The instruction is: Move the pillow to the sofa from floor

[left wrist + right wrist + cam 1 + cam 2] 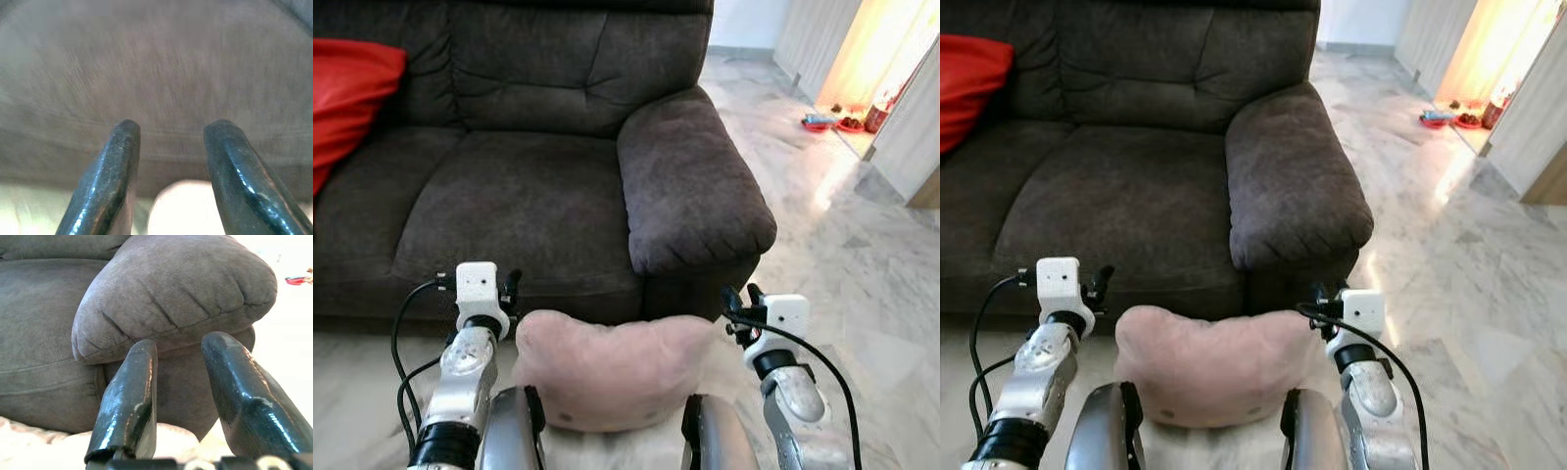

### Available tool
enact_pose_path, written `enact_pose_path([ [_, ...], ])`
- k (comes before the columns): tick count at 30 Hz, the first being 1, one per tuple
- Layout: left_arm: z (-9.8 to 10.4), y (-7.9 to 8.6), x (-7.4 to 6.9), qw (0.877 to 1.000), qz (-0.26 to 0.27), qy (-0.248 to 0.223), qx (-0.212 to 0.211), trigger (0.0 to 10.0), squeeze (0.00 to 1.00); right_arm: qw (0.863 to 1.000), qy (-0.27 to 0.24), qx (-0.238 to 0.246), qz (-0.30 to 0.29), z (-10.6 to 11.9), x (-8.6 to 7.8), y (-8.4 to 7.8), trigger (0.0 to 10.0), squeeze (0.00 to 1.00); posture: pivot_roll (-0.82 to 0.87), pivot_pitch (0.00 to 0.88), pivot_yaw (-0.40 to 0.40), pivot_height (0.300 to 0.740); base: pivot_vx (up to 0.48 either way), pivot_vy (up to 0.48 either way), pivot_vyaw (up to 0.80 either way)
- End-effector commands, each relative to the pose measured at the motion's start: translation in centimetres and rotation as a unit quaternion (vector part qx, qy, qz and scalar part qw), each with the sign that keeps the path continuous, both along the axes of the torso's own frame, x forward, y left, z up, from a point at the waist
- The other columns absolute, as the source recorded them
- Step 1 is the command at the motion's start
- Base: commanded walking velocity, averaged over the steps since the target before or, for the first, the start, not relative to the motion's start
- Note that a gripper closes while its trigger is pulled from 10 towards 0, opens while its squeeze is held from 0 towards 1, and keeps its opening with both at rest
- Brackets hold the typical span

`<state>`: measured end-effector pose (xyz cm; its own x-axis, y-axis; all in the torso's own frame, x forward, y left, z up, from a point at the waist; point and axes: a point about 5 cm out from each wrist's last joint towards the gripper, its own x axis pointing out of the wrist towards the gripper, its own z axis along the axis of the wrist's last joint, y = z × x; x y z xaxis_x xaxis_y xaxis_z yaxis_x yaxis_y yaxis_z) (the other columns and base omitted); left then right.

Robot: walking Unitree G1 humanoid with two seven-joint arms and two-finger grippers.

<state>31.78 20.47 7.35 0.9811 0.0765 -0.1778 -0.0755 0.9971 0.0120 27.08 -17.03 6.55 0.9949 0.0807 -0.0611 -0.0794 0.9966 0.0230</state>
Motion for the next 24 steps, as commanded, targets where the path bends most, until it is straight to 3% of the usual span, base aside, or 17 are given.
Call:
enact_pose_path([
  [1,-1.1,-0.1,-0.1,0.999,-0.010,0.039,-0.015,10.0,0.00,1.000,-0.006,-0.004,0.002,0.4,0.1,-0.1,10.0,0.00,-0.01,0.000,-0.089,0.498,0.000,0.000,0.00],
  [10,-2.8,0.8,0.3,0.994,-0.024,0.105,-0.010,10.0,0.00,1.000,-0.010,-0.011,0.005,0.9,0.0,-0.6,10.0,0.00,-0.04,0.000,-0.098,0.498,0.000,0.000,0.00],
  [13,-3.3,0.9,0.4,0.990,-0.043,0.129,0.032,10.0,0.00,1.000,-0.015,-0.013,0.008,1.5,0.1,-0.6,10.0,0.00,-0.05,0.000,-0.101,0.498,0.000,0.000,0.00],
  [15,-3.4,1.1,0.5,0.990,-0.029,0.137,0.027,10.0,0.02,1.000,-0.020,-0.015,0.008,1.8,0.2,-0.8,10.0,0.00,-0.06,0.000,-0.107,0.498,0.000,0.000,0.00],
  [16,-3.4,1.0,0.5,0.990,-0.028,0.137,0.024,10.0,1.00,1.000,-0.020,-0.015,0.008,1.8,0.1,-0.9,10.0,0.00,-0.06,0.000,-0.109,0.498,0.000,0.000,0.00],
  [24,-2.8,0.1,1.2,0.992,-0.046,0.117,-0.010,10.0,1.00,0.999,-0.030,-0.011,0.012,2.8,0.4,-0.9,10.0,0.00,-0.08,0.000,-0.128,0.498,0.000,0.000,0.00],
])
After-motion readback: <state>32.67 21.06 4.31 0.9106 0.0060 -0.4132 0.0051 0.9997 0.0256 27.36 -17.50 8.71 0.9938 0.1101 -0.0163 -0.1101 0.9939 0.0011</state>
